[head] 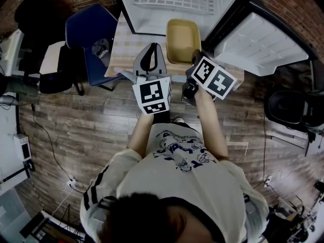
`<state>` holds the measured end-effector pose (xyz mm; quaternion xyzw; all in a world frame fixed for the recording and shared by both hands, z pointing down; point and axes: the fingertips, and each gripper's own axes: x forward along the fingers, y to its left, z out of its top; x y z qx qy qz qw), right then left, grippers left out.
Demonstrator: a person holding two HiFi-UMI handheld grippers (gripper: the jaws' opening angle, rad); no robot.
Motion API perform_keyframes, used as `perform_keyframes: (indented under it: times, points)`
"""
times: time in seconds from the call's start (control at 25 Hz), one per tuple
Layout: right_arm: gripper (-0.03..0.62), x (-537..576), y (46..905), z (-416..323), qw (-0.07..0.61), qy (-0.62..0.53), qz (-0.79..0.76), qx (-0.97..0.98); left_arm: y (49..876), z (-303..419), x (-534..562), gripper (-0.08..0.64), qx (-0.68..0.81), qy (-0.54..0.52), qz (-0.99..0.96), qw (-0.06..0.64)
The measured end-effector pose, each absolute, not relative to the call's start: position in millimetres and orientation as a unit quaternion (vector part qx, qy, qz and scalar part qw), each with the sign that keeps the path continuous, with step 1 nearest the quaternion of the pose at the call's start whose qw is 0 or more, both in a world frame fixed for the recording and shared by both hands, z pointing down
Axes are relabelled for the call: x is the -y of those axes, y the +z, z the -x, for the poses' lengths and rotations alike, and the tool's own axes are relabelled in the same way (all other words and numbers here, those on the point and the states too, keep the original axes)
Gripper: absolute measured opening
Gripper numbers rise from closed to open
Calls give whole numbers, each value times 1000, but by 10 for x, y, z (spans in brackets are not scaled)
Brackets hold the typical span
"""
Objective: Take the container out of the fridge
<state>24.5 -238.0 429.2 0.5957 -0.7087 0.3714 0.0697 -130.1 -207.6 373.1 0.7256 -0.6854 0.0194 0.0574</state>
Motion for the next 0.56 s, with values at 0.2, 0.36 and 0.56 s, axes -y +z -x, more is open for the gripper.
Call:
perform_keyframes:
  times: [0.2, 0.36, 0.56]
  points:
    - [44, 2374, 4294, -241, 71, 373, -593, 710, 3718, 1292, 2069, 26, 687, 20, -725, 56]
    - [44, 2387, 4288, -246, 71, 373, -592, 711, 3715, 1293, 2083, 26, 689, 20, -723, 55]
    - [44, 2388, 4310, -258, 71, 375, -593, 709, 3736, 1283, 2082, 26, 688, 24, -723, 56]
